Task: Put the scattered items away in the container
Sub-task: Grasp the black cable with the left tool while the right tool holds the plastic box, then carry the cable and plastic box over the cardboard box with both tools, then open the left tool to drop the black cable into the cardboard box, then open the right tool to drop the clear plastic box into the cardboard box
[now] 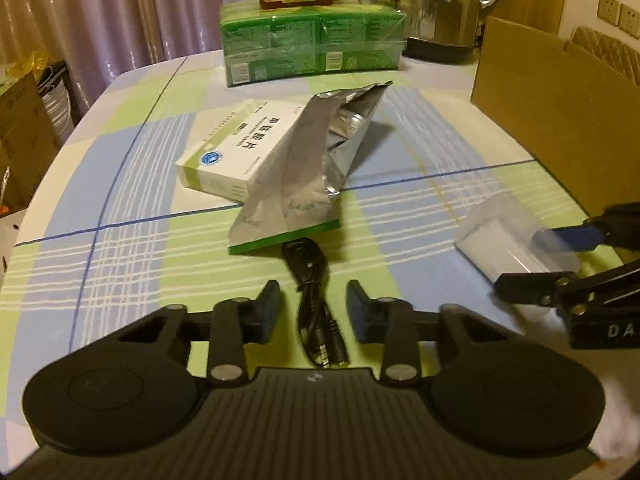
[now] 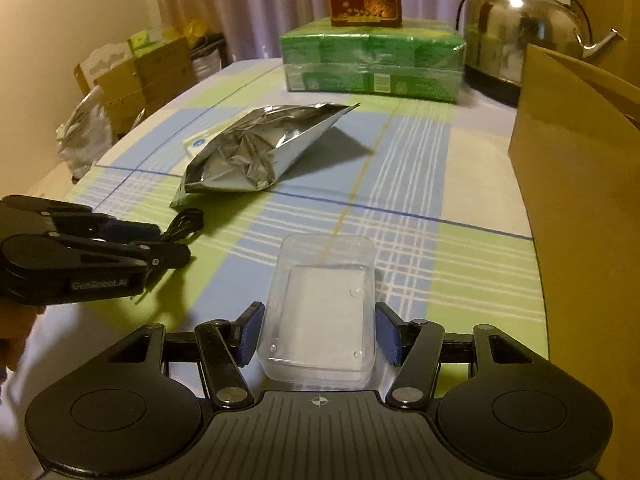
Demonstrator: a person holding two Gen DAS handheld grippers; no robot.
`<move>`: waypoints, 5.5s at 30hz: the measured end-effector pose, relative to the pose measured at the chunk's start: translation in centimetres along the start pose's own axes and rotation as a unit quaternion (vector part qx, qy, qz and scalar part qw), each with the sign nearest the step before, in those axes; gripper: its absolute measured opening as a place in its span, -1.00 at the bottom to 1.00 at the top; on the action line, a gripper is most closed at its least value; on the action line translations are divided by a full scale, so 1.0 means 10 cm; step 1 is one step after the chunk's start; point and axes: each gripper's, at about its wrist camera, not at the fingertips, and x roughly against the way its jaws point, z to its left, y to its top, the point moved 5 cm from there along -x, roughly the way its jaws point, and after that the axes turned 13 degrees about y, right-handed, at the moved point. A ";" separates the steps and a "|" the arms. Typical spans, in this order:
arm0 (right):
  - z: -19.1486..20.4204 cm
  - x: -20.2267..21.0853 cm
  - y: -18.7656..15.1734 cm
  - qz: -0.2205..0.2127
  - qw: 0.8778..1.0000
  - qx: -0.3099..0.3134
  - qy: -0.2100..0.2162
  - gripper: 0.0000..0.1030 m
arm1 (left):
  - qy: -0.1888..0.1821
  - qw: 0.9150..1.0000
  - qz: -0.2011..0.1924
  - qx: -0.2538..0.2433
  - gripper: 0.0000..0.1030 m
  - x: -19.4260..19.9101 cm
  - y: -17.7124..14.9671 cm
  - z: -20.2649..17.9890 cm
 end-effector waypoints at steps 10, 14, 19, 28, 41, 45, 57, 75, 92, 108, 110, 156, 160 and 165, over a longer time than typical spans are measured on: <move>-0.03 0.01 -0.04 -0.012 1.000 -0.011 -0.001 0.38 | -0.025 1.000 0.010 -0.004 -0.77 0.32 -0.25 -0.11; -0.01 -0.02 -0.03 -0.008 1.000 -0.007 -0.003 0.37 | -0.026 1.000 0.011 0.000 -0.76 0.39 -0.32 -0.12; 0.02 -0.02 -0.02 -0.003 1.000 -0.010 -0.013 0.07 | -0.021 1.000 0.012 0.004 -0.69 0.39 -0.31 -0.13; 0.21 0.31 -0.16 -0.005 1.000 -0.021 -0.009 0.06 | -0.025 0.999 0.018 0.010 -0.78 0.65 -0.39 -0.17; 0.55 1.32 -0.32 -0.054 0.998 -0.026 -0.015 0.06 | -0.033 0.999 -0.008 0.021 -0.79 1.54 -0.45 -0.43; 0.60 1.60 -0.35 -0.071 0.997 -0.028 -0.021 0.06 | -0.036 0.999 -0.020 0.014 -0.79 1.77 -0.42 -0.51; 0.59 2.24 -0.41 -0.117 0.992 -0.029 -0.042 0.06 | -0.059 0.997 -0.059 -0.004 -0.79 2.24 -0.27 -0.82; -0.40 2.93 -0.36 -0.180 0.971 -0.086 -0.128 0.06 | -0.138 0.981 -0.114 -0.071 -0.79 2.33 0.55 -1.85; -1.24 2.88 0.00 -0.196 0.963 -0.107 -0.153 0.06 | -0.172 0.974 -0.108 -0.101 -0.79 1.79 1.16 -2.57; -1.57 2.57 0.01 -0.171 0.966 -0.122 -0.152 0.06 | -0.178 0.975 -0.075 -0.107 -0.79 1.30 1.16 -2.76; -1.58 2.55 0.01 -0.169 0.966 -0.121 -0.152 0.06 | -0.179 0.975 -0.073 -0.107 -0.79 1.27 1.15 -2.78; -1.29 2.13 0.21 -0.127 0.980 -0.100 -0.115 0.06 | -0.150 0.982 -0.110 -0.022 -0.59 1.59 1.13 -1.98; -1.27 2.08 0.22 -0.125 0.981 -0.101 -0.112 0.06 | -0.147 0.983 -0.108 -0.017 -0.58 1.56 1.10 -1.93; -1.25 2.03 0.21 -0.122 0.981 -0.100 -0.111 0.06 | -0.147 0.983 -0.107 -0.012 -0.57 1.53 1.08 -1.88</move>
